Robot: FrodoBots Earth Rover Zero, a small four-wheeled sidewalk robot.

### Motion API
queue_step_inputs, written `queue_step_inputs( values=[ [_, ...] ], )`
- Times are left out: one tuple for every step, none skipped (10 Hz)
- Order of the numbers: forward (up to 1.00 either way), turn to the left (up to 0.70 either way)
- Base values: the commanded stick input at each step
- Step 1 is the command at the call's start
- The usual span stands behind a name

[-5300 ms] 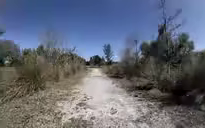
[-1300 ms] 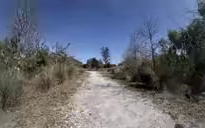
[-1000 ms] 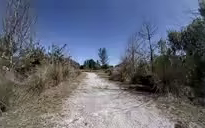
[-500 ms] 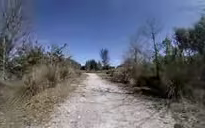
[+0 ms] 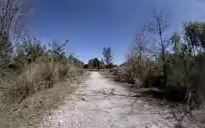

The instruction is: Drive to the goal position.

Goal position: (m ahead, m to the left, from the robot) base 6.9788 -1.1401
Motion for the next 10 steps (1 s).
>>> queue_step_inputs(
  values=[
    [0.7,0.03],
    [0.7,0.03],
    [0.7,0.02],
    [0.7,0.02],
    [0.7,0.02],
    [0.7,0.02],
    [0.7,0.03],
    [0.7,0.17],
    [0.7,0.24],
    [0.7,0.07]
  ],
)
